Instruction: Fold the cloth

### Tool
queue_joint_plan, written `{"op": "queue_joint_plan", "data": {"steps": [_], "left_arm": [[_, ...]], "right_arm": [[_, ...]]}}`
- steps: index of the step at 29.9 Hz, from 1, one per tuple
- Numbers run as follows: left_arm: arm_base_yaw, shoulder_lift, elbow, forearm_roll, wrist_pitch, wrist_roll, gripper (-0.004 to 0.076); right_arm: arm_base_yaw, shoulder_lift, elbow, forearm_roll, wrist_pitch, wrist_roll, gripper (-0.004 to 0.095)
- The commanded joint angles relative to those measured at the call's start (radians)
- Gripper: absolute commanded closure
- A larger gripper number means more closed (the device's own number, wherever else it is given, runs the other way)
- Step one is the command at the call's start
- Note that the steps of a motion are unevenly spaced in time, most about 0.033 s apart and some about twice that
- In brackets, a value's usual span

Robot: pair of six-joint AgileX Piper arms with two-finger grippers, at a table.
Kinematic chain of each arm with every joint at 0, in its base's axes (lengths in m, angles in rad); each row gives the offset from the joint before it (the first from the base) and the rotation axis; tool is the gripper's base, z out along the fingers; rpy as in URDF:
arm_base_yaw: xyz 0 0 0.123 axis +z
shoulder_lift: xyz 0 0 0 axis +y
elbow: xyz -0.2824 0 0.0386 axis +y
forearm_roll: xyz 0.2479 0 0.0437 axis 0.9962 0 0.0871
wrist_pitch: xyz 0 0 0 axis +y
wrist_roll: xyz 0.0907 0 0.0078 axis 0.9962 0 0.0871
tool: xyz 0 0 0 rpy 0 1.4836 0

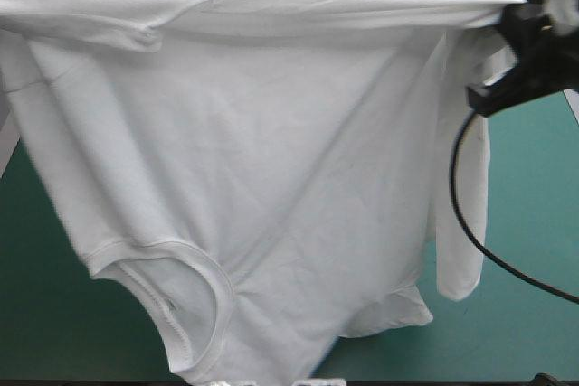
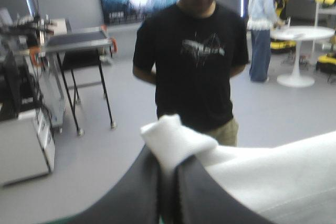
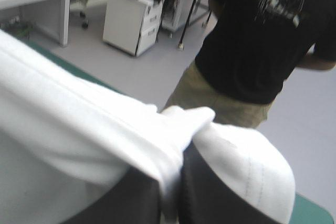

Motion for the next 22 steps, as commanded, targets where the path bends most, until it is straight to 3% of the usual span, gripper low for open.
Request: {"op": "queue_joint_plan", "data": {"steps": [1, 8, 12, 17, 22], "left_arm": [[0.001, 0.053, 0.129, 0.037, -0.049, -0.004, 0.0733], [0.001, 0.206, 0.402, 0.026, -0.144, -0.001, 0.0733], [0.001, 0.329, 0.438, 0.026, -0.167, 0.025, 0.0733], [0.001, 0.488, 0.438, 0.047, -0.24, 0.034, 0.0733], [0.001, 0.597, 0.438, 0.051, -0.275, 0.034, 0.0733]], "right_arm": [[-0.004, 0.047, 0.111, -0.041, -0.014, 0.017, 0.0908], [-0.03, 0.161, 0.341, -0.069, -0.194, 0.017, 0.0908], [-0.11, 0.253, 0.35, -0.058, -0.302, 0.017, 0.0926], [-0.256, 0.363, 0.35, 0.083, -0.465, -0.014, 0.0925], [-0.347, 0.485, 0.35, 0.176, -0.523, -0.074, 0.0872]]}}
